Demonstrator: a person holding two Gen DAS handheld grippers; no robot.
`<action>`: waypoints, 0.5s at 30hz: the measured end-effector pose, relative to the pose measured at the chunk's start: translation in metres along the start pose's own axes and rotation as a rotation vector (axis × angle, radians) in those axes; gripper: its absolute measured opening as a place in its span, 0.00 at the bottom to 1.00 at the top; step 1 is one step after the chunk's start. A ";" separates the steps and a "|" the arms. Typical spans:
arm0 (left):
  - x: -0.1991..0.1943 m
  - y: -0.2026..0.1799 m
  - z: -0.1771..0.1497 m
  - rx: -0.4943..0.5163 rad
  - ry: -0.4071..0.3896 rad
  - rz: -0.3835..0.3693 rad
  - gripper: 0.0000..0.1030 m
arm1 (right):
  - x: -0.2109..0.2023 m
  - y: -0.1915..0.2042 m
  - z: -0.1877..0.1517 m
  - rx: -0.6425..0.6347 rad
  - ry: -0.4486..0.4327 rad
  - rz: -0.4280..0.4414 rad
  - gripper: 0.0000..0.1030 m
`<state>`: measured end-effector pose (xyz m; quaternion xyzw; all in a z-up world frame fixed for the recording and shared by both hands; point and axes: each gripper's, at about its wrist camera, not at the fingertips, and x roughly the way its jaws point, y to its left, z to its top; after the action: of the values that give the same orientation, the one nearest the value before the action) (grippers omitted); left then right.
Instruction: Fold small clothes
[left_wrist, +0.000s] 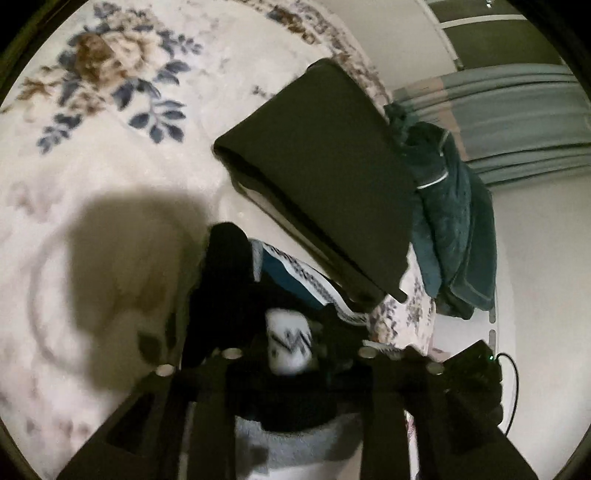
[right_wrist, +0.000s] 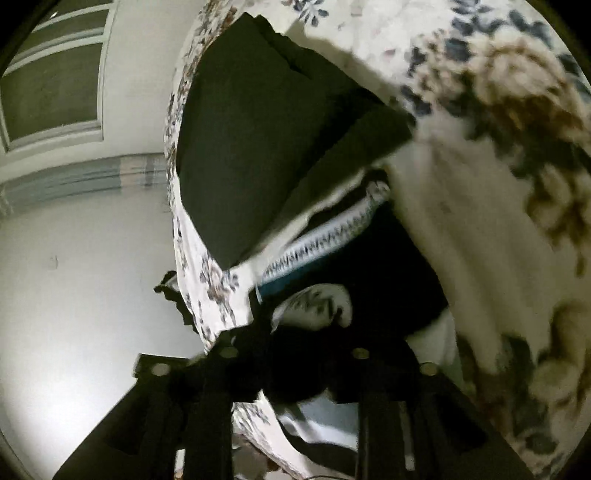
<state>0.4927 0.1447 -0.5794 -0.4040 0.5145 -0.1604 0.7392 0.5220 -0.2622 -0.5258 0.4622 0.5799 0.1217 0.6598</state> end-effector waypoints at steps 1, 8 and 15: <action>0.007 0.004 0.004 -0.014 0.009 -0.007 0.42 | 0.004 0.002 0.008 -0.002 -0.007 -0.006 0.45; 0.018 0.026 0.011 -0.161 -0.001 -0.124 0.53 | 0.004 0.015 0.025 -0.012 -0.043 0.000 0.54; 0.011 0.021 0.021 -0.130 0.001 -0.130 0.54 | -0.006 0.010 0.009 -0.088 -0.054 -0.090 0.61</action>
<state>0.5124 0.1592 -0.5995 -0.4834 0.4971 -0.1745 0.6991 0.5320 -0.2653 -0.5151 0.4091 0.5761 0.1048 0.6998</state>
